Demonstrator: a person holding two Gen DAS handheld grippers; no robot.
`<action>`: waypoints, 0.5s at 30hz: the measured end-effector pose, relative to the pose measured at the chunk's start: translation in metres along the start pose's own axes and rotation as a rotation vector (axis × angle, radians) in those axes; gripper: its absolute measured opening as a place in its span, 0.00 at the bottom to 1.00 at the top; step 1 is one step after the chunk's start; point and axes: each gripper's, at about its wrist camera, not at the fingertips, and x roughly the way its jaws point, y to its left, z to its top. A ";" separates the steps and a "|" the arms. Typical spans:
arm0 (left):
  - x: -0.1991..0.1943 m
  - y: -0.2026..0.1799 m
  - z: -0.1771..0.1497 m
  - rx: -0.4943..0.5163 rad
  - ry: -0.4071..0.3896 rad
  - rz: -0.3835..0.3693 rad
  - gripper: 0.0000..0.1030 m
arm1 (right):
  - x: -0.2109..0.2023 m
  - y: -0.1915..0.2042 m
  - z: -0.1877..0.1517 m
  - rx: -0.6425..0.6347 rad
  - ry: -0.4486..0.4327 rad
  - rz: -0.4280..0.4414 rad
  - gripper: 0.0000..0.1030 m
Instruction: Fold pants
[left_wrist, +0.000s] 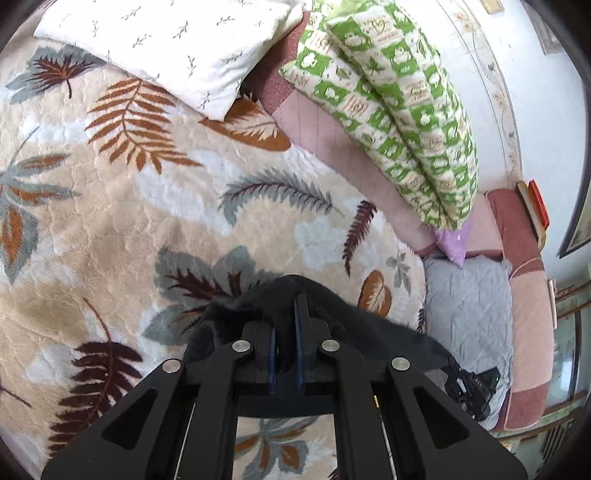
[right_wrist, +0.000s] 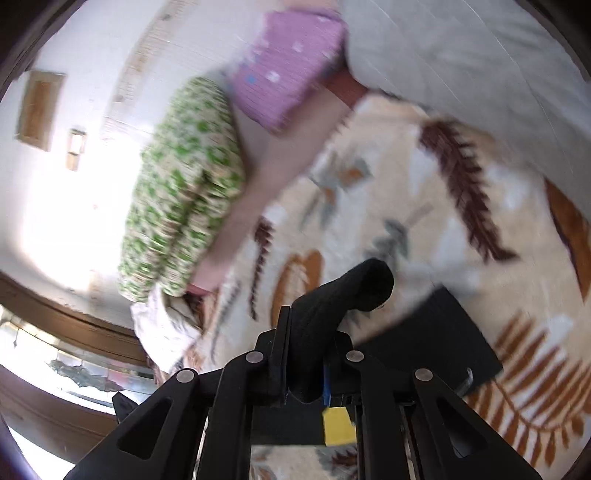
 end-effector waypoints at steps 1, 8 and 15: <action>0.005 0.003 -0.005 0.008 0.022 0.010 0.06 | 0.003 0.000 0.001 -0.026 0.003 -0.023 0.12; 0.033 0.029 -0.039 0.032 0.157 0.053 0.05 | 0.037 -0.062 -0.030 -0.063 0.137 -0.176 0.12; 0.040 0.040 -0.049 0.076 0.212 0.111 0.06 | 0.027 -0.083 -0.052 -0.140 0.199 -0.184 0.18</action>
